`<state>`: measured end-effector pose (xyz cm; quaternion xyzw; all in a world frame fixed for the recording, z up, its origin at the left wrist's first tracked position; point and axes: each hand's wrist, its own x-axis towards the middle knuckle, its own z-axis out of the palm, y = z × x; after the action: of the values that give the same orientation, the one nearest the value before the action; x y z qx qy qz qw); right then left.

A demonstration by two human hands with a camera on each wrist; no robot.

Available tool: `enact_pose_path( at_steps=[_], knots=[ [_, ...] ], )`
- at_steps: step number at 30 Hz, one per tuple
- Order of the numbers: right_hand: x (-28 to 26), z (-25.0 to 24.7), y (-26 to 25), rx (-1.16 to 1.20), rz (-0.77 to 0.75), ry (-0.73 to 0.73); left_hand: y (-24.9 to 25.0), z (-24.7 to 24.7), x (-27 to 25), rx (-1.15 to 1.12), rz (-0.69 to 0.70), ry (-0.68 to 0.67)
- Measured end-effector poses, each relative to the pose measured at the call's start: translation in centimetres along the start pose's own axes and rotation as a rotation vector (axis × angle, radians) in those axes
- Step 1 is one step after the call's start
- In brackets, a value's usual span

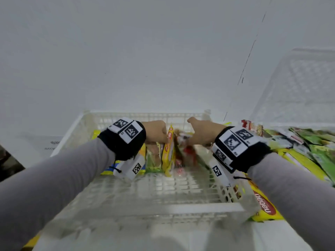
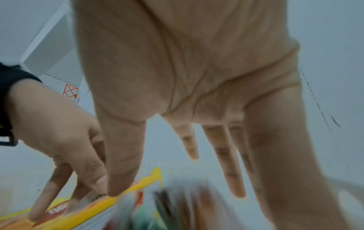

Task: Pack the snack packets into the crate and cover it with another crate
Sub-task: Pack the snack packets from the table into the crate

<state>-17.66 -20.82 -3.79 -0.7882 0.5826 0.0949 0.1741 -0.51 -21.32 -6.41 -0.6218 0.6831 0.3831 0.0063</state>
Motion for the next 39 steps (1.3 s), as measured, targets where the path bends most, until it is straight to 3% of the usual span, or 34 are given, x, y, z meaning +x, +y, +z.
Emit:
enact_pose_path(
  at_steps=[4, 8, 12, 15, 24, 30, 34, 36, 39],
  knots=[
    [0.6, 0.4, -0.2, -0.076, -0.036, 0.03, -2.3, -0.1, 0.5, -0.112, -0.028, 0.078],
    [2.1, 0.5, -1.9, 0.173, -0.105, 0.201, -2.9, 0.1, 0.5, -0.255, -0.059, 0.043],
    [3.8, 1.8, -3.6, 0.336, -0.027, -0.014, -2.3, 0.6, 0.5, -0.299, -0.044, 0.067],
    [5.0, 2.8, -3.9, 0.342, -0.021, -0.063, -2.2, 1.0, 0.4, -0.342, -0.022, 0.097],
    [4.9, 0.5, -2.9, 0.259, -0.084, -0.081, -2.6, 0.5, -0.8, -0.225, 0.028, 0.304],
    [4.2, 0.0, -4.5, 0.167, -0.102, -0.03, -3.1, -2.4, -5.2, -0.171, 0.094, 0.378],
    [3.1, -1.4, -5.9, 0.129, -0.18, 0.077, -4.8, -4.0, -7.8, -0.122, 0.063, 0.464],
    [2.6, -2.1, -6.8, 0.186, -0.244, 0.109, -6.2, -5.0, -9.0, -0.083, 0.016, 0.538],
    [2.2, -2.1, -9.0, 0.419, -0.31, -0.022, -8.2, -6.5, -10.3, -0.034, -0.068, 0.608]
  ],
)
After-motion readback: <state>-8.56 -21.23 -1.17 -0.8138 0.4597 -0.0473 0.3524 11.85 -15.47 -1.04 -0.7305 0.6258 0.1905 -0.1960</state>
